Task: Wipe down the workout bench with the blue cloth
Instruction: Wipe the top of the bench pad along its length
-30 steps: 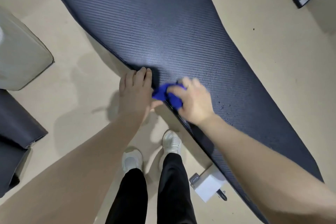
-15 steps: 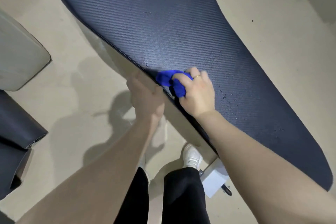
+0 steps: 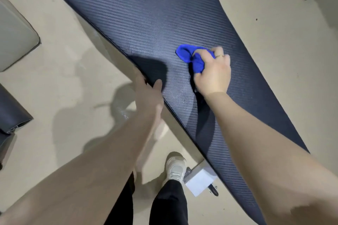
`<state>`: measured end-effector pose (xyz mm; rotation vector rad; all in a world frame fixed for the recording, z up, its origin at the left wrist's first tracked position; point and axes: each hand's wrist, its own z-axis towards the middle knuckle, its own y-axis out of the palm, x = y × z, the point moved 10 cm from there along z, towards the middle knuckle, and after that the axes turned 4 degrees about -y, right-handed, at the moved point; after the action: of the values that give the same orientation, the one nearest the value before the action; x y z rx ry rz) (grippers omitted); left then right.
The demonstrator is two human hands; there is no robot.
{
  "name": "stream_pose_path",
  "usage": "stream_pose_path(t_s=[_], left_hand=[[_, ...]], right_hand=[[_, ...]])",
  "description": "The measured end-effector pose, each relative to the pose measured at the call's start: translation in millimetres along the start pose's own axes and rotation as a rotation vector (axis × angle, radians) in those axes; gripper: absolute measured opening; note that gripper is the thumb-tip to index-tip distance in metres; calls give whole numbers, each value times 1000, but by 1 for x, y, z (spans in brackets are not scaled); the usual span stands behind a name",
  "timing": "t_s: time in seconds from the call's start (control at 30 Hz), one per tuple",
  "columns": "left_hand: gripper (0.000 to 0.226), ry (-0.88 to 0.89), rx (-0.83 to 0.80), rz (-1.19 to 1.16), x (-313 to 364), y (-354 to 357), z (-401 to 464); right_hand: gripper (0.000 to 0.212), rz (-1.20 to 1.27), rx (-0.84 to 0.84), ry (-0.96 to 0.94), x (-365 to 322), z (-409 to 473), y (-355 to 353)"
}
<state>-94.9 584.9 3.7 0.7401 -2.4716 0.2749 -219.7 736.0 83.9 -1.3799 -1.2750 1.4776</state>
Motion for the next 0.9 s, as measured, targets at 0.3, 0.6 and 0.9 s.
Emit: stream_pose_path(t_s=[0.3,0.6,0.9], left_hand=[[73,36,48,94,12,3,-12],[58,35,-48,144,21,-6,-18],[66,-114,6,-178,12,-51,4]], right_hand=[[32,43,-209,-321,10,-77,2],[53,-12,-176,-335,-76,3,15],[40,-63,-116,-441,-173,28,38]])
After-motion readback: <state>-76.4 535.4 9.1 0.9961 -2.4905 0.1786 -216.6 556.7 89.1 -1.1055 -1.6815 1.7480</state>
